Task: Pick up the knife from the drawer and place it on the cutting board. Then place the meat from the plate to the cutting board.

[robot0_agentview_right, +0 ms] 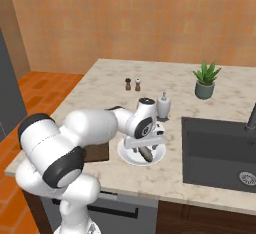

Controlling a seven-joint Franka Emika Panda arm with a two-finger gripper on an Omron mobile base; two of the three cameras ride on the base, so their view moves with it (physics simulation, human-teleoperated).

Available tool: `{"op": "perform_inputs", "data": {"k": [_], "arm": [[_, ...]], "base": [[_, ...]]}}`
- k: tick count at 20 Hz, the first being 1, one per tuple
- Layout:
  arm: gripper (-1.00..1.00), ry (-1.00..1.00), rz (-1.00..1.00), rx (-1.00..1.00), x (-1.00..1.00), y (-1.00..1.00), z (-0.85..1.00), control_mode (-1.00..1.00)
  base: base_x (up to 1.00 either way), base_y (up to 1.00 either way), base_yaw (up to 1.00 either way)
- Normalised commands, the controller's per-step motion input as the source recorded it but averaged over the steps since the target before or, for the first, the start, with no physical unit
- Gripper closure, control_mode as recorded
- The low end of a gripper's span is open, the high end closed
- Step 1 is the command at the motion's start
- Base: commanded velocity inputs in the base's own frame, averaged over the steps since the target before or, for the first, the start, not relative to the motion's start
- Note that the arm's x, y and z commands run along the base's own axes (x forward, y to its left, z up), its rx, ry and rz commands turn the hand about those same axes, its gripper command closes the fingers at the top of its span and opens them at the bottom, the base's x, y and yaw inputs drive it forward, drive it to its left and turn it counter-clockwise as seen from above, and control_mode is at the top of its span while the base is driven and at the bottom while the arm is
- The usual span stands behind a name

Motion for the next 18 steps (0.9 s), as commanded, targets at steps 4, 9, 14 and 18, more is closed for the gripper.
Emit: {"op": "perform_inputs", "data": {"k": [4, 9, 14, 18], "arm": [[-1.0, 0.0, 0.0, -0.01, 0.02, -0.04, -0.33, -1.0], [-1.0, 0.0, 0.0, -0.08, 0.0, 0.0, -0.43, -1.0], [-1.0, 0.01, 0.0, -0.05, 0.15, 0.0, -0.34, -1.0], [-1.0, 0.0, 0.0, 0.0, 0.03, 0.0, -0.04, -1.0]], "base": [[0.0, 0.0, 0.0], [0.0, 0.0, 0.0], [0.0, 0.0, 0.0], [0.0, 0.0, 0.0]]}}
